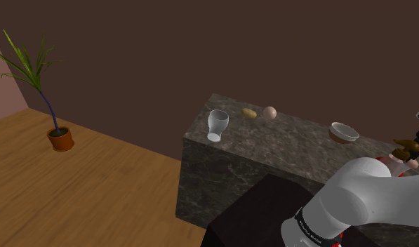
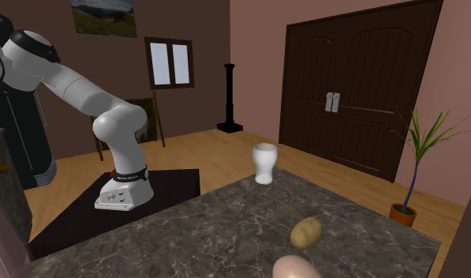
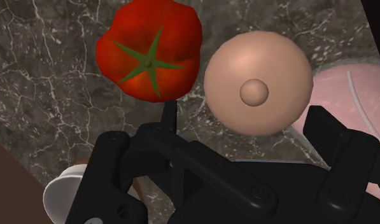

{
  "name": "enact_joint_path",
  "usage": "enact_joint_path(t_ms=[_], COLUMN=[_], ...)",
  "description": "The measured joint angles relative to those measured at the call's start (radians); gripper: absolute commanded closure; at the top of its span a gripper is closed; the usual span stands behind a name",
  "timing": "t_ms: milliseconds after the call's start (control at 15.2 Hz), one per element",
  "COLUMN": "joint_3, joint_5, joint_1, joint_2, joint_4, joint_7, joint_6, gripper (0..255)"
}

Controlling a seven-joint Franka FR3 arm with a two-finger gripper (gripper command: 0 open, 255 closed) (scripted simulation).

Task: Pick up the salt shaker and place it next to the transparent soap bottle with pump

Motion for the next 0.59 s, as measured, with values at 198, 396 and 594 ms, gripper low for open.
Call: enact_joint_path(t_ms=[198,396,594], joint_3=[0.062,0.094,0.103], joint_5=[0.039,0.06,0.065], joint_1=[-0.026,-0.037,-0.043], joint_2=[0.011,0.017,0.017], joint_4=[0.021,0.041,0.043], joint_7=[-0.013,-0.025,-0.027], joint_6=[-0.049,-0.081,-0.088], gripper=[0,0,0])
